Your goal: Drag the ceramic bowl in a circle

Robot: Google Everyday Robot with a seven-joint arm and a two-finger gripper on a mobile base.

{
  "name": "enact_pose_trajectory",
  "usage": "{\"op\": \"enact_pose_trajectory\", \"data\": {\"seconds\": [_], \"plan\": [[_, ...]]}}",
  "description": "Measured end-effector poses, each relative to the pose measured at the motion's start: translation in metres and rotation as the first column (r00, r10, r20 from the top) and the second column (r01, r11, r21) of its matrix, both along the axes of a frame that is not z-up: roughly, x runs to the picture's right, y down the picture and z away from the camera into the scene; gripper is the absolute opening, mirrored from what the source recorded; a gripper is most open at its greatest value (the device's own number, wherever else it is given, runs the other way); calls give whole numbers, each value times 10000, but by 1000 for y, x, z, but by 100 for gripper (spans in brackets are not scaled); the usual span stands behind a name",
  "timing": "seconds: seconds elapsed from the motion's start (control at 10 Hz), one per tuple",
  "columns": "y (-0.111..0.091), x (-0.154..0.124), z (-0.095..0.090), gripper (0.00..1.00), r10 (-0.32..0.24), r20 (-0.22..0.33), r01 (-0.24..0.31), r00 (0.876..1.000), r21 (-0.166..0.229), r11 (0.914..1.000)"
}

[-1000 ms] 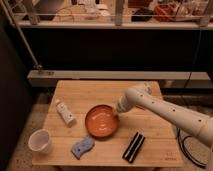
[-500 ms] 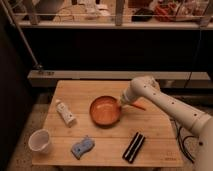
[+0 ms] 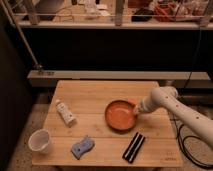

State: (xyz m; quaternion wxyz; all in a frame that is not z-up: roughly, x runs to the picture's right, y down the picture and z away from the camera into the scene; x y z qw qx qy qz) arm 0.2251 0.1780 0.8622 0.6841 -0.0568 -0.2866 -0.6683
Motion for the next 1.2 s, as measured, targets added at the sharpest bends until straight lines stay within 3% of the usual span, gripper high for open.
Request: {"op": "enact_pose_trajectory", "data": {"seconds": [0.2,0.5,0.9,1.2], "plan": [[32,4,-18,1,-436,247,440,9987,-189,9989],[43,-28,-31,1,-1337,1091,1344,9850,8,9909],[21,-116,-29,1,-2495,2276,2389,9412,734,9683],[-22,-151,-4,1,-2644,2974,2434,9174,1063,9641]]}}
